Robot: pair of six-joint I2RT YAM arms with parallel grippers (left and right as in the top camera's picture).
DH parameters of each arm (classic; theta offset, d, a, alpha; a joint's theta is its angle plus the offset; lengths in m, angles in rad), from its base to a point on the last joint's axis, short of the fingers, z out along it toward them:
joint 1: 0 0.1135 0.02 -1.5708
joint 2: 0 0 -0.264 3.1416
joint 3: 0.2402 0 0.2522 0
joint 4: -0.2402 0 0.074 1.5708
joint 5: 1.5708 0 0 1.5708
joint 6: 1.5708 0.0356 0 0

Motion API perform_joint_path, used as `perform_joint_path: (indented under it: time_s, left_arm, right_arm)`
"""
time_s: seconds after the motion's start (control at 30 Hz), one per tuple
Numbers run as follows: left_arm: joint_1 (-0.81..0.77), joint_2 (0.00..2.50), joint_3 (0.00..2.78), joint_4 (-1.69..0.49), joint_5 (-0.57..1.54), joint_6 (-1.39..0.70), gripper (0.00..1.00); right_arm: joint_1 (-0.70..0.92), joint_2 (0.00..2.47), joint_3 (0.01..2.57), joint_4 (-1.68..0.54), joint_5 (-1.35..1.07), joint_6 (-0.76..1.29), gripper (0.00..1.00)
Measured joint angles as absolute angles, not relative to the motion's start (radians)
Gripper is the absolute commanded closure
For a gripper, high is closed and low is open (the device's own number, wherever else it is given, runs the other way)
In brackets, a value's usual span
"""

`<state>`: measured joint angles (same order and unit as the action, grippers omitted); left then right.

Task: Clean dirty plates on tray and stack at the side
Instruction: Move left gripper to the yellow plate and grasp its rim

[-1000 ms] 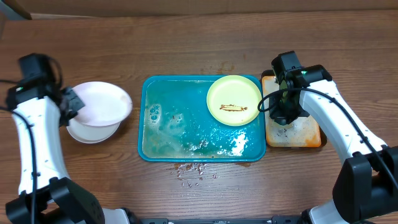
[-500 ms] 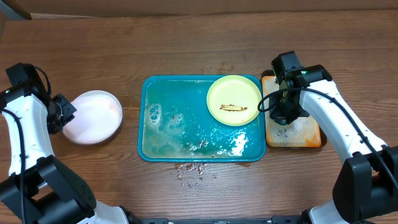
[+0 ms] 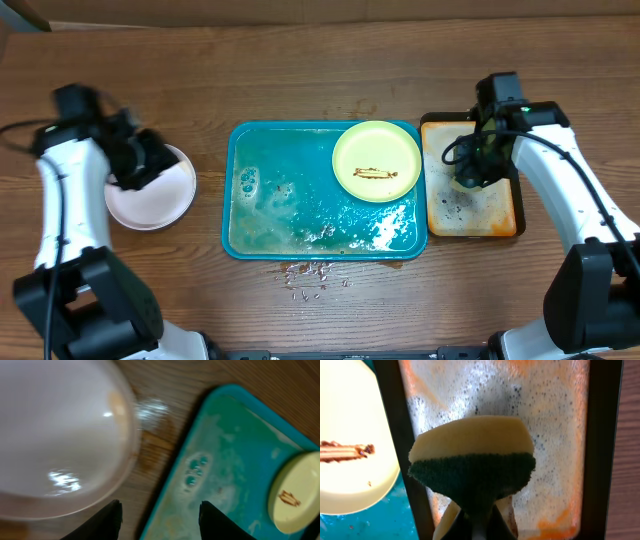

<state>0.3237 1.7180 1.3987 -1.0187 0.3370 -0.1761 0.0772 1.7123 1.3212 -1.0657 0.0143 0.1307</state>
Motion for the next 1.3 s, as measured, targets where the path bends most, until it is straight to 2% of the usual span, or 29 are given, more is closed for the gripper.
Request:
perform_joint_path:
  time_s: [0.2, 0.57, 0.67, 0.73, 0.9, 1.03, 1.13, 1.3]
  left_arm:
    - [0.057, 1.721, 1.400, -0.941, 0.395, -0.124, 0.37]
    - [-0.236, 1.797, 1.404, -0.693, 0.359, -0.111, 0.35]
    - [-0.285, 1.834, 1.404, -0.627, 0.346, -0.107, 0.33]
    - [-0.310, 1.858, 1.405, -0.584, 0.340, -0.105, 0.30]
    - [-0.349, 1.920, 1.406, -0.451, 0.332, -0.104, 0.27]
    - [-0.371, 1.964, 1.406, -0.332, 0.328, -0.104, 0.30]
    - [-0.379, 1.994, 1.407, -0.273, 0.329, -0.104, 0.37]
    - [-0.380, 2.048, 1.407, -0.228, 0.328, -0.103, 0.39]
  right_arm:
    - [0.060, 1.712, 1.287, -0.968, -0.022, 0.106, 0.96]
    - [0.060, 1.712, 1.071, -0.771, -0.030, 0.104, 0.95]
    - [0.060, 1.712, 1.013, -0.710, -0.030, 0.104, 0.94]
    - [0.060, 1.712, 0.975, -0.681, -0.030, 0.105, 0.89]
    - [0.060, 1.712, 0.943, -0.647, -0.030, 0.113, 0.85]
    - [0.059, 1.712, 0.942, -0.650, -0.030, 0.126, 0.85]
    - [0.060, 1.712, 0.942, -0.657, -0.031, 0.130, 0.85]
    - [0.059, 1.712, 0.942, -0.661, -0.034, 0.131, 0.85]
